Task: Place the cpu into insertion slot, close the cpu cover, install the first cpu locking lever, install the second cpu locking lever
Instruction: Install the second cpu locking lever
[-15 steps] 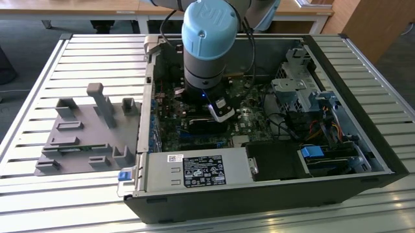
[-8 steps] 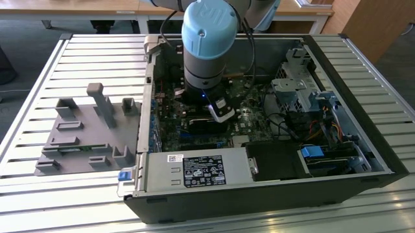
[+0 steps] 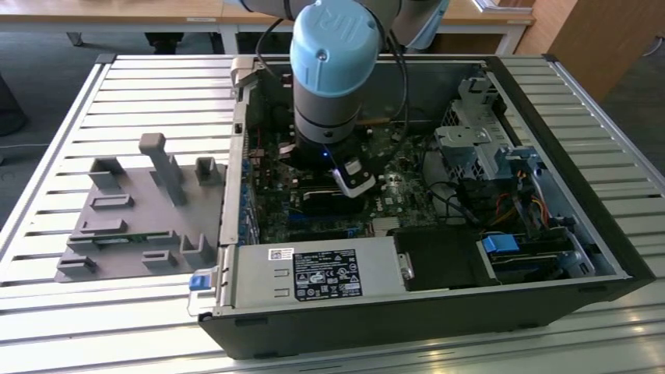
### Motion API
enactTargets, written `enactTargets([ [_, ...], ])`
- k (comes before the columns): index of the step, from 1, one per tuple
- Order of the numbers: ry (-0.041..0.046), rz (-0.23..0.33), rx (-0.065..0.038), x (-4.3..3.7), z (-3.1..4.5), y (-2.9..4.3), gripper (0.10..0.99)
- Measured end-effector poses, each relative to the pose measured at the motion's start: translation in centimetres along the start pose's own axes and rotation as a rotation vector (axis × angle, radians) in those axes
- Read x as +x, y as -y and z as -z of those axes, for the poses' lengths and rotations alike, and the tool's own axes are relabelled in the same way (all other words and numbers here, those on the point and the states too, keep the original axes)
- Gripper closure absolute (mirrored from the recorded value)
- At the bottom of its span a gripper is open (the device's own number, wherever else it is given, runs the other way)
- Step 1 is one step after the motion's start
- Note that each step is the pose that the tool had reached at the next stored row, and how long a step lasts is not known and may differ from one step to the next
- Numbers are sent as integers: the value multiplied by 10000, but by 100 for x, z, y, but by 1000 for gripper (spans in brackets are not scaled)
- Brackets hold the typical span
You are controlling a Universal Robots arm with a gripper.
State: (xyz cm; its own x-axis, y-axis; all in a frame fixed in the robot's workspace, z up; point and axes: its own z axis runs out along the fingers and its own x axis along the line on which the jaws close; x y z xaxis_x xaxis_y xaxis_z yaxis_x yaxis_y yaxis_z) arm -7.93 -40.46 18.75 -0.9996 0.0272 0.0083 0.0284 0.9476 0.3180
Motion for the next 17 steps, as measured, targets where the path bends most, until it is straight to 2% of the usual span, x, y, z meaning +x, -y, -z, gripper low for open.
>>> enactTargets([
  [5, 2, 4, -10, 4, 26, -10, 980],
  [17, 0, 3, -12, 7, 240, -80, 980],
])
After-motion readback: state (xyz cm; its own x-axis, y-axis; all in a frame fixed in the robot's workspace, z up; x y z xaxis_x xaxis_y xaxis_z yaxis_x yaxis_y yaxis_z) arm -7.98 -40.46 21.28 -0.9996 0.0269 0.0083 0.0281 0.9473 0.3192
